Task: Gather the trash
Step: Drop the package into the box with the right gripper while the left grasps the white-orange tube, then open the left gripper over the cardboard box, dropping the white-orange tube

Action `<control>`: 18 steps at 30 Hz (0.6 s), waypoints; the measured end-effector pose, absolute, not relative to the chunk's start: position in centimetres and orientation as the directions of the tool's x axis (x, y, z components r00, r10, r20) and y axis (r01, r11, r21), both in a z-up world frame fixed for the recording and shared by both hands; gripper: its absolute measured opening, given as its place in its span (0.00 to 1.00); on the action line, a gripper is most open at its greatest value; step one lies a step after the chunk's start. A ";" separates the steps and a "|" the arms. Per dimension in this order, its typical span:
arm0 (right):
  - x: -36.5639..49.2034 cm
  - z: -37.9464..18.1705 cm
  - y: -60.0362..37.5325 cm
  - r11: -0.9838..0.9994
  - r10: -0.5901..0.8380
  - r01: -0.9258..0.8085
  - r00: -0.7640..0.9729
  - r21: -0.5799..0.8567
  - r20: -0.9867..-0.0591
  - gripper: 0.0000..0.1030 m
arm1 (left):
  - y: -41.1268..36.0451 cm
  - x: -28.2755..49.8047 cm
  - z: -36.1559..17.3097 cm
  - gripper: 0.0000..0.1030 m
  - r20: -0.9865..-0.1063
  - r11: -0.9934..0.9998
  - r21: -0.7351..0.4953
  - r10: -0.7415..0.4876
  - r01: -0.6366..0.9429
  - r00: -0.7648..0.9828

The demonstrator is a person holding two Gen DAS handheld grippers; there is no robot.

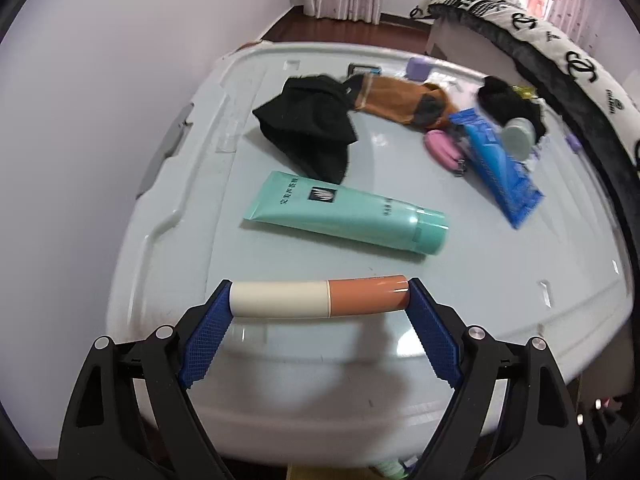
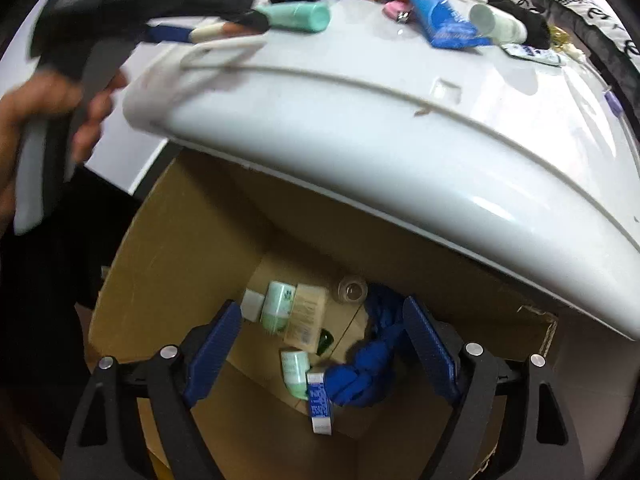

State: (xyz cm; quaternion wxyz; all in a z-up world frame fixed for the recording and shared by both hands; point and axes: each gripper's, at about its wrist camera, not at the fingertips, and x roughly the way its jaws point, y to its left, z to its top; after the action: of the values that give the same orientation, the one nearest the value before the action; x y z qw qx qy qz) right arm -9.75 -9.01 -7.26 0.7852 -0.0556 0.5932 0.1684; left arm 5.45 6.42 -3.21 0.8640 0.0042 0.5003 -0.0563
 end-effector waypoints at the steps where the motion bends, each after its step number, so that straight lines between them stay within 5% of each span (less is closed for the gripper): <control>1: -9.5 -7.1 -9.0 0.939 0.198 -0.325 0.246 0.112 -0.949 0.79 | 6.2 4.9 -2.7 0.80 -0.862 0.993 -0.046 -0.096 0.112 0.497; 12: -8.6 -4.6 -12.1 0.981 0.153 -0.169 0.342 0.100 -0.927 0.82 | 3.8 -6.3 -3.7 0.81 -0.939 0.947 -0.096 -0.189 0.308 0.289; 18: -9.0 -2.8 -12.8 0.983 0.146 -0.166 0.427 0.082 -0.892 0.82 | 4.9 -5.5 -0.1 0.81 -0.876 0.966 -0.092 -0.195 0.243 0.442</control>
State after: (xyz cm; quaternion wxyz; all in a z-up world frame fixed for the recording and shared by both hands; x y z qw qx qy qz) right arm -8.99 -12.85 -2.78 0.8445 -0.0094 0.5273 0.0925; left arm -5.47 4.93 -0.14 0.8488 0.0236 0.5123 -0.1289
